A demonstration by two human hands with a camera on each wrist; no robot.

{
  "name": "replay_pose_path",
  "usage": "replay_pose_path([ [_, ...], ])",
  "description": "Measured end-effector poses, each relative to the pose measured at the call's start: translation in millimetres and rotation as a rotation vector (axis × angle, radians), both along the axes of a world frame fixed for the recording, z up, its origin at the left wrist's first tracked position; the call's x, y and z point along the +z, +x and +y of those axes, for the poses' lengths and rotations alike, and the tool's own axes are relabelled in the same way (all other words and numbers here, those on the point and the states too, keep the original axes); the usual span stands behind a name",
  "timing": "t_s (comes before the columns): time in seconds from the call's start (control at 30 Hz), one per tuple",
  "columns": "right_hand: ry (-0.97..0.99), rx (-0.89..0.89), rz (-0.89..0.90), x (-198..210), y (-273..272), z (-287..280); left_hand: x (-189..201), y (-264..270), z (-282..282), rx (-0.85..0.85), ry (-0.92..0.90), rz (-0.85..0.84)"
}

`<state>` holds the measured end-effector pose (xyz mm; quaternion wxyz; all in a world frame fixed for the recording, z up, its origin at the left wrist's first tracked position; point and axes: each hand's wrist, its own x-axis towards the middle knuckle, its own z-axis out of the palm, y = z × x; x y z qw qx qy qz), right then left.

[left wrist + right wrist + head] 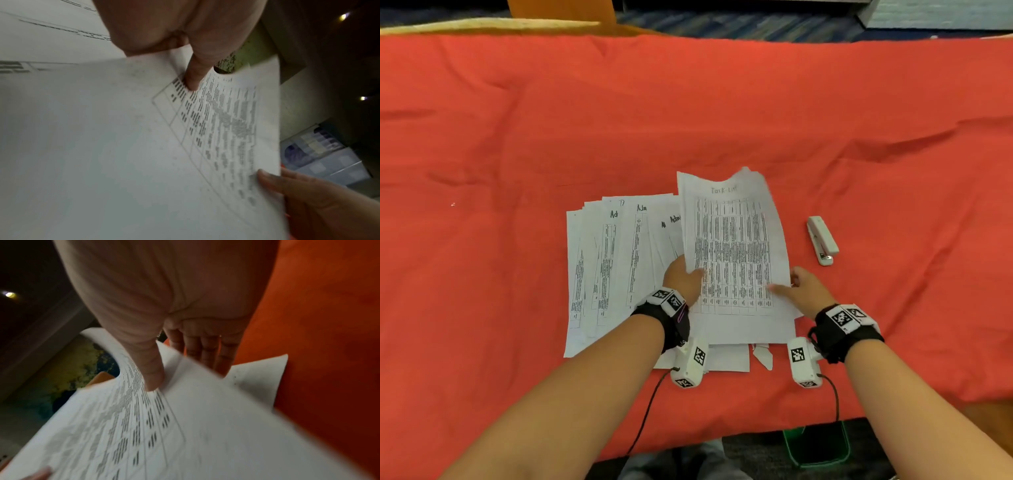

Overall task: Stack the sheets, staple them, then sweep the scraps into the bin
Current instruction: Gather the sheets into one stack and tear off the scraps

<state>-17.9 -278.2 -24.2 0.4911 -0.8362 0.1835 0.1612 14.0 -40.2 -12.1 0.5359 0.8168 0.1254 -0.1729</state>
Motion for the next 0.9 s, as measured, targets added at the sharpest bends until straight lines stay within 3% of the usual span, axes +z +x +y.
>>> replay_pose_path([
  [0.23,0.218,-0.118,0.033,-0.6,32.6,-3.8,12.6,-21.0,13.0,0.011,-0.163,-0.065],
  [0.37,0.299,-0.147,0.007,14.2,39.6,0.7,6.9,-19.9,11.3,-0.002,-0.154,-0.021],
  [0.47,0.210,-0.195,-0.086,24.6,40.9,-11.6,-3.9,-12.6,4.4,-0.102,0.027,-0.008],
  [0.63,0.080,-0.269,-0.097,27.5,45.1,-50.2,-22.0,10.3,-0.8,0.008,0.383,0.104],
  [0.73,0.050,-0.297,-0.009,13.1,46.1,-72.9,-27.7,21.8,-9.3,0.029,0.469,0.225],
  [0.9,0.042,-0.285,0.060,-6.9,41.1,-78.4,-31.1,33.6,-20.8,0.032,0.503,0.291],
])
